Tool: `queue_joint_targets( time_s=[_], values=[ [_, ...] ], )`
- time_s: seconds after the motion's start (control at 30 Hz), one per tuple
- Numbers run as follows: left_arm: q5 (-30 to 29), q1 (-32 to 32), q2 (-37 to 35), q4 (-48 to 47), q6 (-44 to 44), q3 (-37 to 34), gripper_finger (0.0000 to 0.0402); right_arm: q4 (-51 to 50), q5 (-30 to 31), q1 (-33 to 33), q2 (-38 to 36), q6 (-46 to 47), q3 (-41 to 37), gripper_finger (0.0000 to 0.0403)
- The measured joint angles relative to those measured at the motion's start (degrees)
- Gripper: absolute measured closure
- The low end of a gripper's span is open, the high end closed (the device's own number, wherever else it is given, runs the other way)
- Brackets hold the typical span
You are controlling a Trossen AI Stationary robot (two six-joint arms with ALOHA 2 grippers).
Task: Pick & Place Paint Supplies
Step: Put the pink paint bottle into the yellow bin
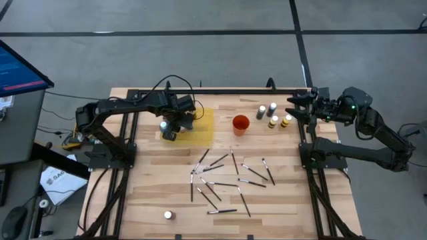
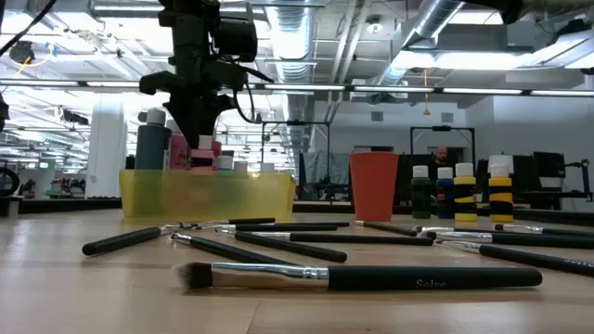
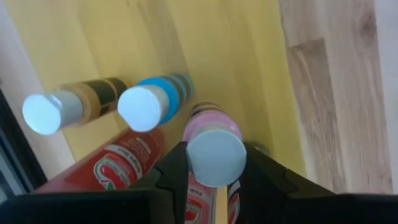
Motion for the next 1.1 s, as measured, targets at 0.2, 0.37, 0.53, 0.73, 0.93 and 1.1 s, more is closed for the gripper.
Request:
queue_joint_targets(
  time_s=[0.2,0.37,0.53,0.73,0.93,1.1],
  values=[
    [0.46,0.0,0.24,0.46,0.09,-0.02,0.0299,-0.02,-0.01,0.02,-0.01,-0.2,0.0,0.0155],
    [0.34,0.31,0.24,0.59,0.14,-0.02,0.0299,-0.01,0.0,0.01,-0.01,-0.61,0.0,0.0155],
    [0.5,0.31,1.67,0.94,0.23,-0.02,0.0299,0.0,0.0,0.01,-0.01,-0.61,0.0,0.0155],
    [0.5,0.31,4.0,1.92,0.08,-0.02,0.0299,0.0,0.01,0.0,0.0,-0.61,0.0,0.0155],
    [0.27,0.31,5.38,1.97,0.14,-0.02,0.0299,-0.04,-0.01,0.0,-0.01,-0.6,0.0,0.0155],
    [-0.12,0.31,5.27,2.5,0.06,-0.02,0.0285,-0.04,-0.01,0.0,-0.02,-0.6,0.0,0.0155]
  ],
)
